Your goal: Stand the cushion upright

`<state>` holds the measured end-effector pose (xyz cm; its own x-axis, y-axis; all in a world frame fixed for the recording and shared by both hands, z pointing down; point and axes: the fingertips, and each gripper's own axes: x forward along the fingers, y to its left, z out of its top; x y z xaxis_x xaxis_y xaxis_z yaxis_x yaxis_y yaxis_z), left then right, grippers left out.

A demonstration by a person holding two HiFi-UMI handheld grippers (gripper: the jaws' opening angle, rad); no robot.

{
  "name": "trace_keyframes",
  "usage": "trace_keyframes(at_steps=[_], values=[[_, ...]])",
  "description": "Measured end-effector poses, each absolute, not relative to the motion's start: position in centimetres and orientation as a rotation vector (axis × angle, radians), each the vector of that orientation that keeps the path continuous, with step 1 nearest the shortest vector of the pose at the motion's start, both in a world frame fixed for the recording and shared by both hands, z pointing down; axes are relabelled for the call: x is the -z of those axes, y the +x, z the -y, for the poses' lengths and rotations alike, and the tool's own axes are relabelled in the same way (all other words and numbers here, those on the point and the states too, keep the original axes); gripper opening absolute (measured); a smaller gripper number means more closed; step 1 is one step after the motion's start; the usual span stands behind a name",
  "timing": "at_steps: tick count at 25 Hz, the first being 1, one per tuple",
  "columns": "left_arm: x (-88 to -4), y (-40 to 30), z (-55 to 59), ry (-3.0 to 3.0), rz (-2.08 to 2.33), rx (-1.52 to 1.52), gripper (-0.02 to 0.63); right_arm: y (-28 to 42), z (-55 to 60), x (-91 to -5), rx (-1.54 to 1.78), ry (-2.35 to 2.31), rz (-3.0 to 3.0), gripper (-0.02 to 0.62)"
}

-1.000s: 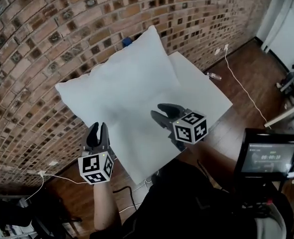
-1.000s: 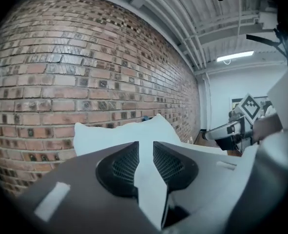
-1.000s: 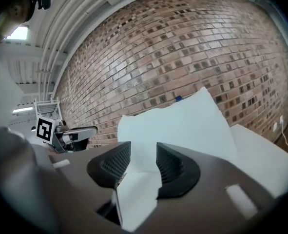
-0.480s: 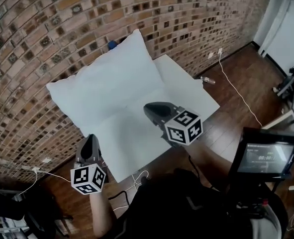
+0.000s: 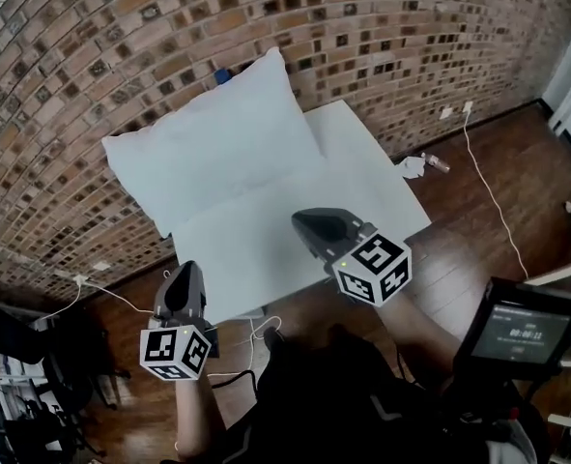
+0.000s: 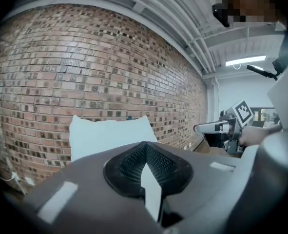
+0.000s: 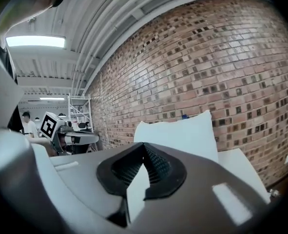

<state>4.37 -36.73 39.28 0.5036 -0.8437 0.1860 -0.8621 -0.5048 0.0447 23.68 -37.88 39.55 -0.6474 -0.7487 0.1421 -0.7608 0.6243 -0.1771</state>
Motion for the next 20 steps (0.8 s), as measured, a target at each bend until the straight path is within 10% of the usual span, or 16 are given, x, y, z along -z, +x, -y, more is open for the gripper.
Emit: trace_keyframes(at_steps=[20], values=[[-38.2,-1.9,29.5,2.593,1.604,-0.238,0.002,23.6,32.3,-37.8,-0.332,1.495,2.744,0.006]])
